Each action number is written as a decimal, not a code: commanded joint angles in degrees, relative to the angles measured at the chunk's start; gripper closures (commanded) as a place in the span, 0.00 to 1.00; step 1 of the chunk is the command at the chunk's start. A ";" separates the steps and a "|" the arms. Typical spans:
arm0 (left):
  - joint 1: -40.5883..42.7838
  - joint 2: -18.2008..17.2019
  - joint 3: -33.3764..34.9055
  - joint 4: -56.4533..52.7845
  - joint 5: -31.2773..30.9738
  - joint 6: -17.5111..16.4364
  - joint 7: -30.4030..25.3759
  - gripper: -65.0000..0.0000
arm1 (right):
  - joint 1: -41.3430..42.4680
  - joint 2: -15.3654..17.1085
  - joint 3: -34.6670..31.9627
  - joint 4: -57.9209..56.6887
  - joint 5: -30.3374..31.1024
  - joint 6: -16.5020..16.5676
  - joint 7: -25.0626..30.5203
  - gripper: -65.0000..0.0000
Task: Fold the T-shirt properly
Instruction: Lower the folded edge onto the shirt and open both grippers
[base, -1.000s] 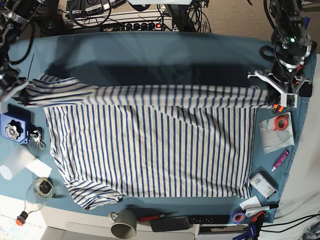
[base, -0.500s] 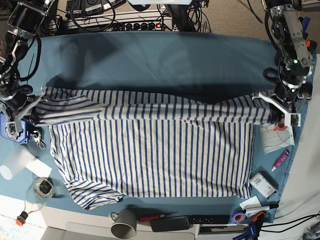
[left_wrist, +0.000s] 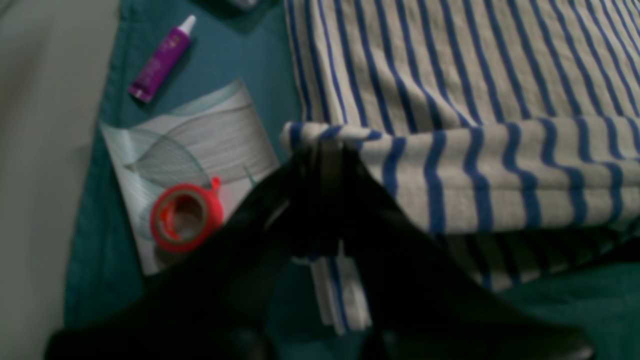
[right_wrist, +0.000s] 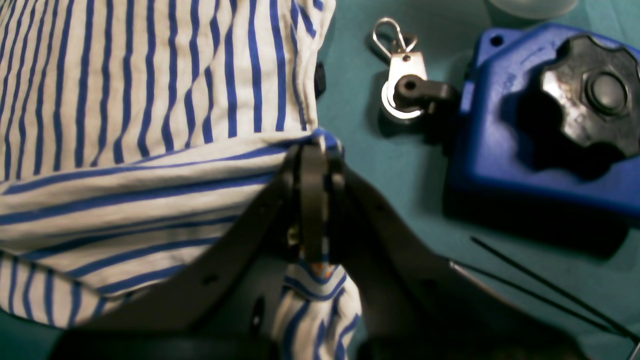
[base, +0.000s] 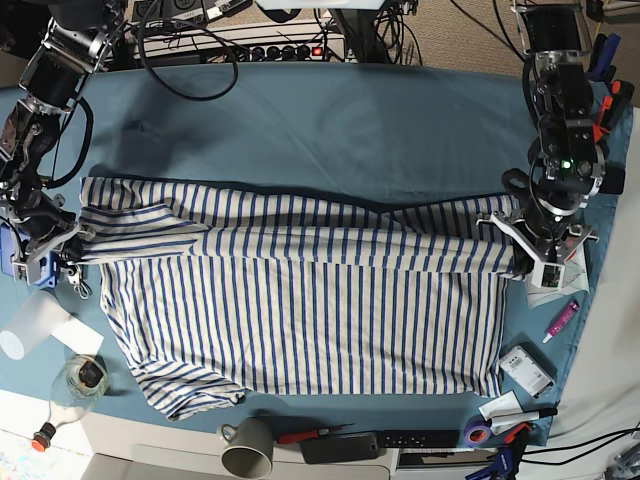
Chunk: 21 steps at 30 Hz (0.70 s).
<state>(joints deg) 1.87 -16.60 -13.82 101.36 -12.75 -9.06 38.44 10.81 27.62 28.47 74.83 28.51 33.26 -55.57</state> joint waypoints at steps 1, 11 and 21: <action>-1.46 -0.70 -0.17 0.13 0.15 0.44 -1.95 1.00 | 1.66 1.60 0.44 0.81 0.35 -0.09 1.14 1.00; -7.45 -0.72 -0.17 -9.73 -0.85 0.39 -2.49 1.00 | 2.54 1.55 0.44 0.79 -2.69 -0.11 1.81 1.00; -7.58 -0.72 -0.17 -9.92 -0.98 0.15 -2.49 1.00 | 2.84 1.57 -1.97 0.79 -6.51 -0.11 3.65 1.00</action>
<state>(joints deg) -4.60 -16.53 -13.61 90.50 -14.11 -9.28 37.41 12.19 27.64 26.15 74.83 21.39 33.43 -53.47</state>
